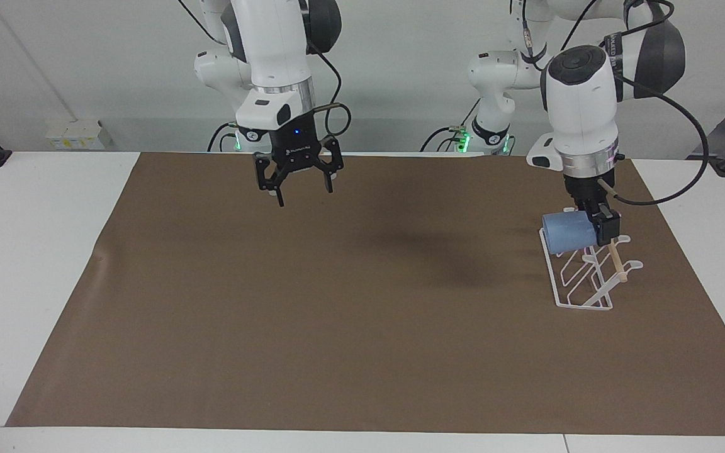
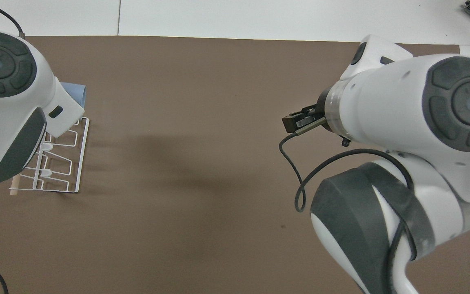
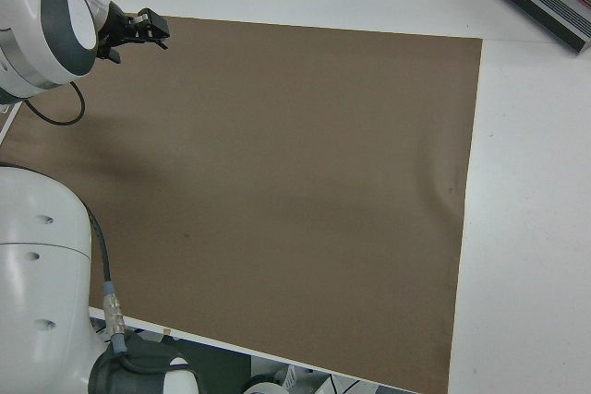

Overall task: Hang cup on cup holder
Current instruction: 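Carry the cup to the rack with the left gripper while the right gripper withdraws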

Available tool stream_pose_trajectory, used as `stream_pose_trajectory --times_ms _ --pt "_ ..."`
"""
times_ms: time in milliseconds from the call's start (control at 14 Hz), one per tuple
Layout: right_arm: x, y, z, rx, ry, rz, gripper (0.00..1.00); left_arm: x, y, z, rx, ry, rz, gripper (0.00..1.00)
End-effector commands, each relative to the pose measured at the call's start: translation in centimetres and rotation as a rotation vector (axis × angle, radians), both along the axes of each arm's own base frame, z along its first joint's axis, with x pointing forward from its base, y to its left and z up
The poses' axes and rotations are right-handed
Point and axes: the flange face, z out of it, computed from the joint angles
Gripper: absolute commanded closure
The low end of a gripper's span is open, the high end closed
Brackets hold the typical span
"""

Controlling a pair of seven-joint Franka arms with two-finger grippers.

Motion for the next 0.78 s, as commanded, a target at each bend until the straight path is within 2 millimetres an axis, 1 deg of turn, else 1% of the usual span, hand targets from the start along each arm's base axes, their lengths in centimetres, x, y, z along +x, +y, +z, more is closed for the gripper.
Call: stream_pose_trajectory --times_ms 0,71,214,285,427,499,641,712 --pt "1.2 -5.7 0.4 -0.073 0.045 -0.065 0.05 0.0 0.3 -2.8 0.127 0.020 -0.010 1.00" --pt "1.5 -7.9 0.4 -0.080 0.064 -0.104 0.07 0.1 1.1 -3.6 0.147 0.032 -0.005 1.00" --pt "1.9 -12.2 -0.3 -0.087 0.091 -0.170 0.07 0.1 1.7 -4.4 0.245 0.024 -0.042 1.00" --pt "2.0 -13.3 -1.0 -0.093 0.106 -0.173 0.07 0.2 1.9 -4.3 0.269 0.019 -0.048 1.00" --pt "1.7 -15.0 -2.5 -0.100 0.130 -0.192 0.07 0.3 2.4 -4.1 0.324 0.006 -0.060 1.00" --pt "1.3 -15.4 -3.4 -0.103 0.149 -0.199 0.07 0.0 2.9 -5.0 0.354 0.020 -0.068 1.00" --pt "0.6 -15.9 -4.8 -0.095 0.176 -0.218 0.07 -0.2 2.8 -4.9 0.398 0.009 -0.090 1.00" --pt "0.2 -15.9 -5.1 -0.097 0.175 -0.216 0.07 -0.4 2.8 -4.9 0.424 0.010 -0.097 1.00"
